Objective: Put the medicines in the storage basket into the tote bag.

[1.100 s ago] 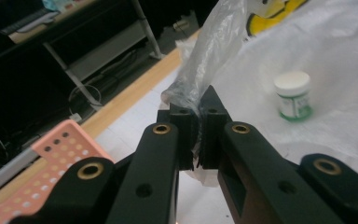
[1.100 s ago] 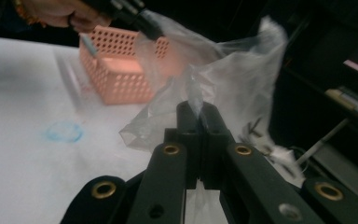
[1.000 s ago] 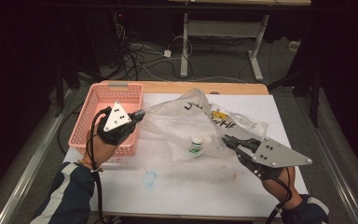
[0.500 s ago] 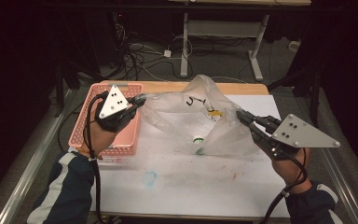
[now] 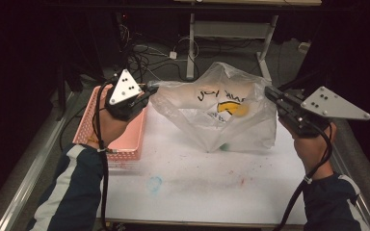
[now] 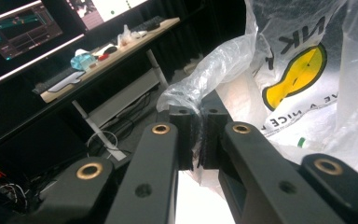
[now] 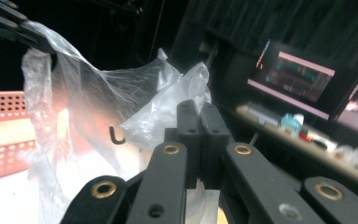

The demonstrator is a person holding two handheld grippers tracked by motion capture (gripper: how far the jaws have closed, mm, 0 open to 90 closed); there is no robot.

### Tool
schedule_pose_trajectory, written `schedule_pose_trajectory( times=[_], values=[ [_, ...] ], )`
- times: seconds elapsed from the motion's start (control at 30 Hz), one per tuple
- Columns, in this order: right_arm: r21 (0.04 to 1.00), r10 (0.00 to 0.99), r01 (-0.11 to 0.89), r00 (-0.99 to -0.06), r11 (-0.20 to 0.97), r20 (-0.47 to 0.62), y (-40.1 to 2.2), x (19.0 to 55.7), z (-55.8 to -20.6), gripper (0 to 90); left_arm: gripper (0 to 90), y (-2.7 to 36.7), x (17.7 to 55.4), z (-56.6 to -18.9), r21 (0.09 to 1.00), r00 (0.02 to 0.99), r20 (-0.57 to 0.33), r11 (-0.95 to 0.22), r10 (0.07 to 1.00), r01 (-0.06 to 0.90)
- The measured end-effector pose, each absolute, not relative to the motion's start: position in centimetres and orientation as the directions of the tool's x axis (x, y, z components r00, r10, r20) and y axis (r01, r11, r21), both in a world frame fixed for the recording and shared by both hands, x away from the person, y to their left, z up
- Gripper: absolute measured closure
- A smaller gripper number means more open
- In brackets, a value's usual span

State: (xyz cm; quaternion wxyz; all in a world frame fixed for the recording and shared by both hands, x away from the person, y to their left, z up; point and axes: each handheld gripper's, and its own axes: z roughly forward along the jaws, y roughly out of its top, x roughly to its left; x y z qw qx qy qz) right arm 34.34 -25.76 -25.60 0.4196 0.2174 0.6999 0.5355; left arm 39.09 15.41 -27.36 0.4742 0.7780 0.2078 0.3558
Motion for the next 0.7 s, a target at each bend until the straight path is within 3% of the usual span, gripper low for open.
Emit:
schedule_pose_trajectory(
  times=[0.4, 0.53, 0.7],
  values=[
    [0.931, 0.855, 0.020, -0.405, 0.363, -0.325, -28.8, 41.1, -27.2, 90.0, 79.1, 11.0, 44.7, -29.4, 0.859, 0.647, 0.375, -0.511, 0.663, 0.025],
    [0.924, 0.879, 0.093, -0.357, 0.370, -0.316, -30.0, 43.3, -28.0, 90.0, 72.3, 10.0, 46.4, -29.8, 0.870, 0.627, 0.354, -0.490, 0.694, 0.052],
    [0.908, 0.897, 0.177, -0.313, 0.379, -0.313, -31.2, 45.8, -29.3, 90.0, 56.0, 9.1, 48.0, -30.0, 0.886, 0.589, 0.328, -0.456, 0.739, 0.079]
  ],
)
